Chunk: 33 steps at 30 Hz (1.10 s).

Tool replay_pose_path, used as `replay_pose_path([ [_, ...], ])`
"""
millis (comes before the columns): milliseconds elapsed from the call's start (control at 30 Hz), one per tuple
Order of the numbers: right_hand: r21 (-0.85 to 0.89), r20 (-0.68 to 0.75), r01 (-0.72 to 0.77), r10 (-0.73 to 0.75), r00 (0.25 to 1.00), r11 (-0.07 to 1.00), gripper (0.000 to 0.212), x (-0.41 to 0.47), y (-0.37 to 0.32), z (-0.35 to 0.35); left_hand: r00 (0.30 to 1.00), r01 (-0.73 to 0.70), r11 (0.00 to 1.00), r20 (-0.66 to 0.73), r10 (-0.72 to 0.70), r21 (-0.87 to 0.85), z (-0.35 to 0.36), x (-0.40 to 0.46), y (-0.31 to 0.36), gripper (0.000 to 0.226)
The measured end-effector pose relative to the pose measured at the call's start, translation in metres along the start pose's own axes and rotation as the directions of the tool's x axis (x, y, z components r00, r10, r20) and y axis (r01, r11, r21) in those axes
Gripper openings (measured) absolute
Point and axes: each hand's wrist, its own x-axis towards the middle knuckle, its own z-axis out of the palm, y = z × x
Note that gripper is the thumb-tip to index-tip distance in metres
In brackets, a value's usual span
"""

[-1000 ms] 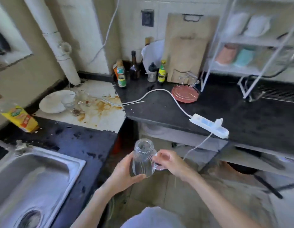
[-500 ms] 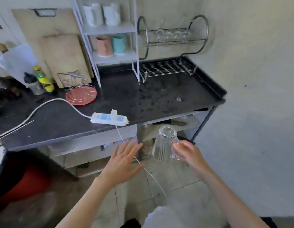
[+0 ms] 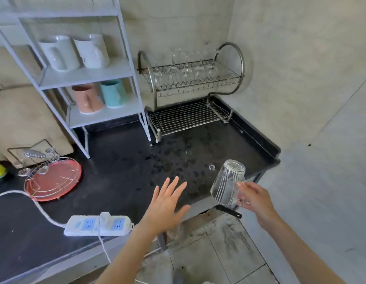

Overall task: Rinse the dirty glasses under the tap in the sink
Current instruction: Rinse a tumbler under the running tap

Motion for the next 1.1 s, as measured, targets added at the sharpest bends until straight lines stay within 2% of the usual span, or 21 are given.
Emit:
replay_pose_path([
  [167,0.011,0.064,-0.020,0.019,0.998,1.000,0.031,0.080,-0.049,0.031,0.997,0.074,0.997,0.008,-0.075,0.037,-0.040,0.073,-0.026,0.063],
  [400,0.022,0.271,-0.024,0.017,0.962,0.999,0.022,0.194,-0.105,0.092,0.971,0.235,0.972,-0.044,-0.235,-0.006,-0.060,0.145,-0.058,0.062],
  [633,-0.056,0.495,0.242,-0.183,0.849,0.969,0.025,0.291,-0.135,0.165,0.898,0.440,0.898,0.000,-0.440,0.014,-0.062,0.211,-0.071,0.069],
  [800,-0.159,0.608,0.394,-0.225,0.762,0.905,0.033,0.339,-0.132,0.213,0.847,0.530,0.848,0.025,-0.530,0.024,-0.059,0.244,-0.076,0.071],
  [1100,-0.161,0.680,0.435,-0.220,0.700,0.886,0.031,0.374,-0.106,0.237,0.805,0.593,0.805,0.025,-0.593,-0.004,-0.057,0.264,-0.077,0.072],
])
